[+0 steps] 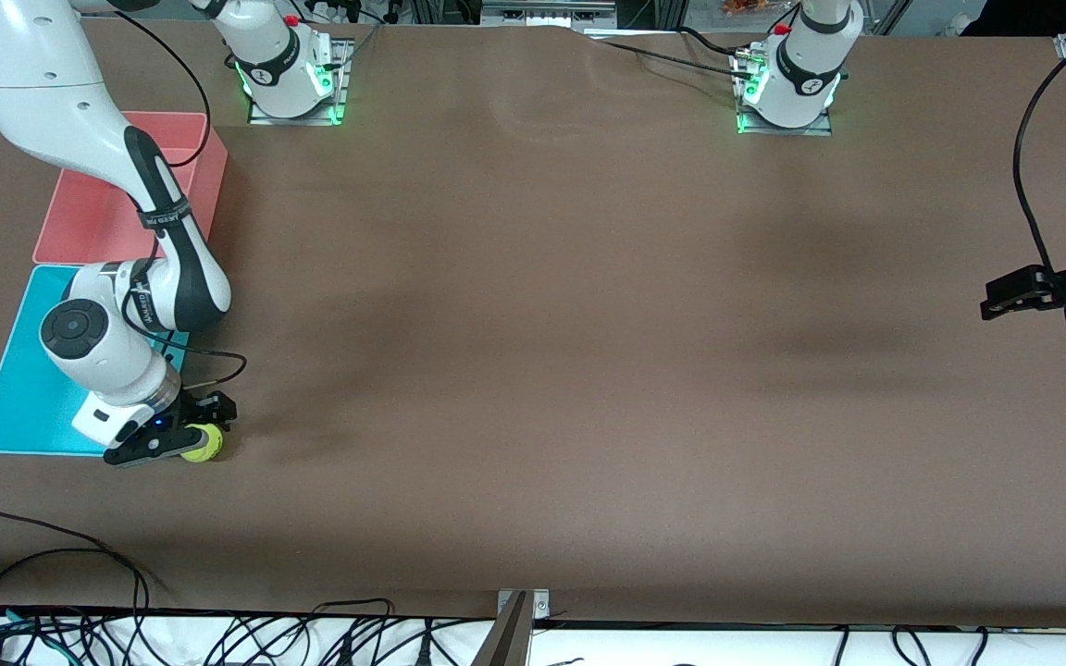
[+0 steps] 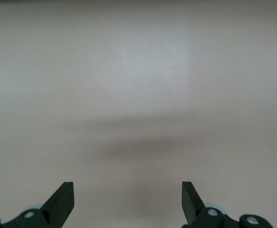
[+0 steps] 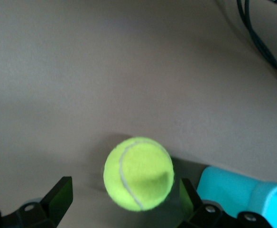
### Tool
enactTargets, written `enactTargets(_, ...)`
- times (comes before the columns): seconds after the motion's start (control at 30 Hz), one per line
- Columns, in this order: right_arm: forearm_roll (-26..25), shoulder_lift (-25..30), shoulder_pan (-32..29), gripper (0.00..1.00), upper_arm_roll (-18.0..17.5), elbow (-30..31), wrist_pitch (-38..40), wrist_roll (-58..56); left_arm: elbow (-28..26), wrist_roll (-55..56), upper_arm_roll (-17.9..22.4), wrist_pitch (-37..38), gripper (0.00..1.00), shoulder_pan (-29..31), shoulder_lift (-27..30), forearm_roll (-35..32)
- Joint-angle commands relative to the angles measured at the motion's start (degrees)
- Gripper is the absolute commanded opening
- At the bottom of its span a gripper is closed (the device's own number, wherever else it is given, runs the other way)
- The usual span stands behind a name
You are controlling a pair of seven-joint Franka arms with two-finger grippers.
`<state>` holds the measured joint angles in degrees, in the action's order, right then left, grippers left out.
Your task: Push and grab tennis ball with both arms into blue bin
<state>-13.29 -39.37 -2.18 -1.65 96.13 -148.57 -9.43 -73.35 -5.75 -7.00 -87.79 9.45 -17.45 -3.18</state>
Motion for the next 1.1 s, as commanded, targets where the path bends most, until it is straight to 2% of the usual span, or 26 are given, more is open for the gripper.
enactTargets(0.0, 0.45, -2.55, -0.8, 1.0, -0.19, -1.38, -3.56, -1.03, 0.49, -1.64, -0.03, 1.04, 1.0, 0.49, 0.49, 1.51)
enactTargets(0.3, 0.45, -4.05, -1.33, 0.98, -0.19, -1.38, -5.85, -2.08, 0.4, -1.55, -0.21, 1.04, 1.0, 0.14, 0.49, 1.43)
enactTargets(0.37, 0.45, -4.23, -1.33, 0.82, -0.19, -1.38, -5.76, -2.17, 0.4, -1.55, -0.3, 1.04, 1.0, -0.3, 0.49, 0.99)
enactTargets(0.47, 0.37, -4.23, -1.33, 0.47, -0.19, -1.47, -5.85, -2.43, 0.22, -1.72, -0.47, 1.13, 1.0, -0.92, 0.49, 0.81)
enactTargets(0.53, 0.28, -4.05, -1.33, 0.35, -0.11, -1.47, -5.76, -2.43, 0.31, -1.9, -0.56, 1.22, 1.0, -1.71, 0.49, 0.55)
enactTargets(0.57, 0.28, -3.96, -1.33, 0.33, -0.11, -1.47, -5.68, -2.43, 0.31, -1.9, -0.65, 1.39, 1.0, -2.06, 0.66, 0.55)
enactTargets(0.8, 0.54, -3.44, -1.25, 0.3, -0.11, -2.61, -2.96, -2.43, 0.22, -1.46, -0.47, 2.1, 1.0, -2.68, 1.54, 0.99)
enactTargets(1.07, 0.81, -0.89, -1.16, 0.31, -0.46, -7.35, 13.38, -2.26, -0.57, -1.46, -0.3, 2.1, 1.0, -2.68, 2.6, 1.34)
